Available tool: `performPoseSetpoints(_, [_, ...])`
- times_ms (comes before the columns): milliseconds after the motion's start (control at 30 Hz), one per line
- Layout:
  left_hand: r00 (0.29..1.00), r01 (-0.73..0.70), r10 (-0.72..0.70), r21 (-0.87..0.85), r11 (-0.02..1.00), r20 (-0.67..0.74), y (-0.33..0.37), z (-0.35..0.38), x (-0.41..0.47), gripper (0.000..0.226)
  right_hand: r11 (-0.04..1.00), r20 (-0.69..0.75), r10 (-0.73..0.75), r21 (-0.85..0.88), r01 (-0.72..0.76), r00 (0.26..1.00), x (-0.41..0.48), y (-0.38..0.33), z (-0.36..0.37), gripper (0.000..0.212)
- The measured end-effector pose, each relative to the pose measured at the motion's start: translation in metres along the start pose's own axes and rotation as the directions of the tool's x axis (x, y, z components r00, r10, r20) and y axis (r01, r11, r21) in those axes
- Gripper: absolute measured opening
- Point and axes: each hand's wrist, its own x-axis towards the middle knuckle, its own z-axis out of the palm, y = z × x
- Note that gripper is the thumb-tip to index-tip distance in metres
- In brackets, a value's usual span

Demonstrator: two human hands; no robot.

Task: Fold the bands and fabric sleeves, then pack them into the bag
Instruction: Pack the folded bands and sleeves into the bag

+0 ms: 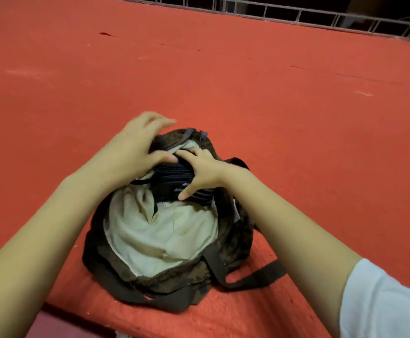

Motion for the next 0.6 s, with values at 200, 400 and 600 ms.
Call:
performPoseSetpoints(200, [0.822, -0.091, -0.057, 0.23, 0.969, 0.567, -0.005, 0.043, -0.003, 0.103, 0.901, -0.284, 0.048, 0.427, 0.081, 0.958, -0.037, 0.061, -0.017, 0.041])
performPoseSetpoints(400, [0.856, -0.158, -0.026, 0.309, 0.938, 0.516, -0.014, 0.052, 0.011, 0.084, 0.968, -0.222, 0.093, 0.249, -0.035, 0.971, -0.028, 0.063, 0.018, 0.047])
performPoseSetpoints(600, [0.873, -0.175, -0.022, 0.356, 0.918, 0.487, -0.018, 0.056, 0.013, 0.077, 0.979, -0.441, 0.126, 0.198, -0.041, 0.889, -0.056, 0.061, -0.037, 0.058])
